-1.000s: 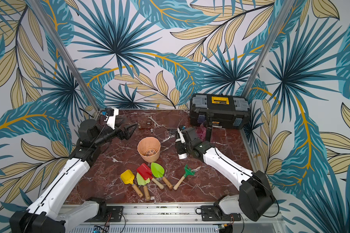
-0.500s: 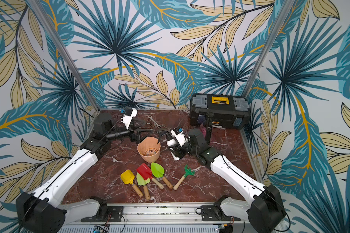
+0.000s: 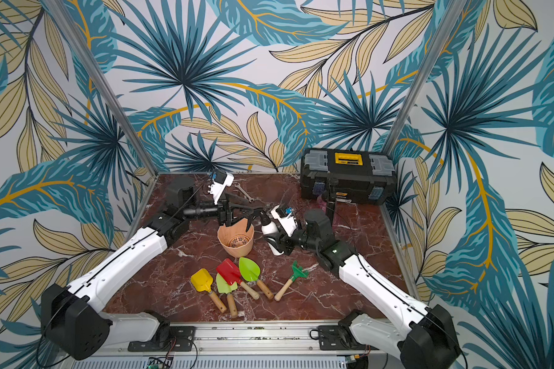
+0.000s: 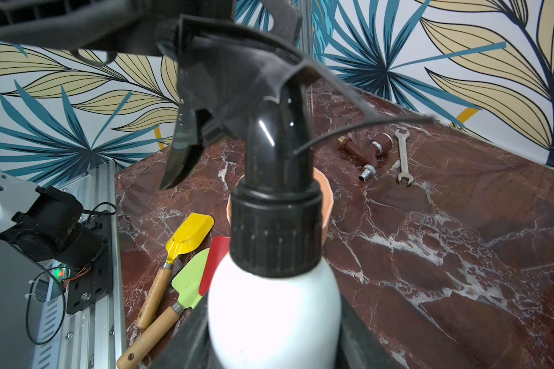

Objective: Organize the gardening tools
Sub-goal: Place the gardening tool at the center of the board.

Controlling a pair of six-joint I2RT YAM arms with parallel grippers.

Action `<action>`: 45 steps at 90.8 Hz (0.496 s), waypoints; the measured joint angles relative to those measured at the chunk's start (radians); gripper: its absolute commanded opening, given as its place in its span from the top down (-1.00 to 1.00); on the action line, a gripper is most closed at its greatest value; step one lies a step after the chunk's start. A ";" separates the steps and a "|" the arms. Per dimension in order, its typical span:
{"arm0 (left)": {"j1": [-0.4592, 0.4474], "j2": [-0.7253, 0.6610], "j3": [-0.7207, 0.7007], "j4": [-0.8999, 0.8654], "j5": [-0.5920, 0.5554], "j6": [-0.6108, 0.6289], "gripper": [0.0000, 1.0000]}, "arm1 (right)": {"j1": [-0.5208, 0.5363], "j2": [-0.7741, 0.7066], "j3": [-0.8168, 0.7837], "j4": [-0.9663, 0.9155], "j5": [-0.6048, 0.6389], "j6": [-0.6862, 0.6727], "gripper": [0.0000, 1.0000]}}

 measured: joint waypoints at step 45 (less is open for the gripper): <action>-0.036 0.029 0.008 0.010 0.015 -0.015 0.54 | 0.000 0.000 -0.001 0.016 0.018 0.003 0.29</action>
